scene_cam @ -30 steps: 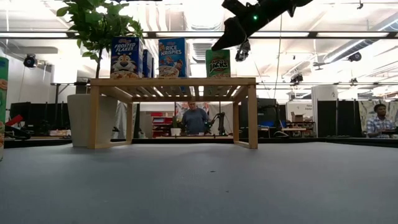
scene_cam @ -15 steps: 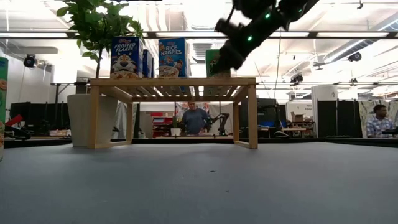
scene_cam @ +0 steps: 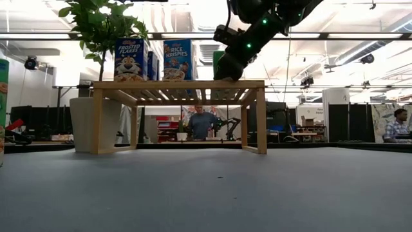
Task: Stack cereal on shelf
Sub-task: Put the top green cereal box on the shelf aligned with the green cereal box
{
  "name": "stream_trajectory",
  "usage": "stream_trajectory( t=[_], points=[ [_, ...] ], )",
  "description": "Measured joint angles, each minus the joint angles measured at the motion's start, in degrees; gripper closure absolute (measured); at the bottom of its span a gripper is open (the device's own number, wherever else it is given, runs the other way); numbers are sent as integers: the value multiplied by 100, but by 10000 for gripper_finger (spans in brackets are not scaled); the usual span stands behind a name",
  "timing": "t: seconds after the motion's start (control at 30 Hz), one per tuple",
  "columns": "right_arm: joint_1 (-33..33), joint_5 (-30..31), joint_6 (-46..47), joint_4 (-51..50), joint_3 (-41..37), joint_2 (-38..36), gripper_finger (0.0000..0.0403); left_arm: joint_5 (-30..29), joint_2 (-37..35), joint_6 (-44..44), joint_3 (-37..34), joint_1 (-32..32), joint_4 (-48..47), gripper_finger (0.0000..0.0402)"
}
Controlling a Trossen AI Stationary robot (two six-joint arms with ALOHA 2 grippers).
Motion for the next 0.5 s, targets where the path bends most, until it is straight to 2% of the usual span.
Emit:
stream_trajectory(
  t=[0.5],
  points=[
    [-44, 208, 5, 119, 21, -9, 390, -2, 0, 0, -3, -1, -1, 161]
  ],
)
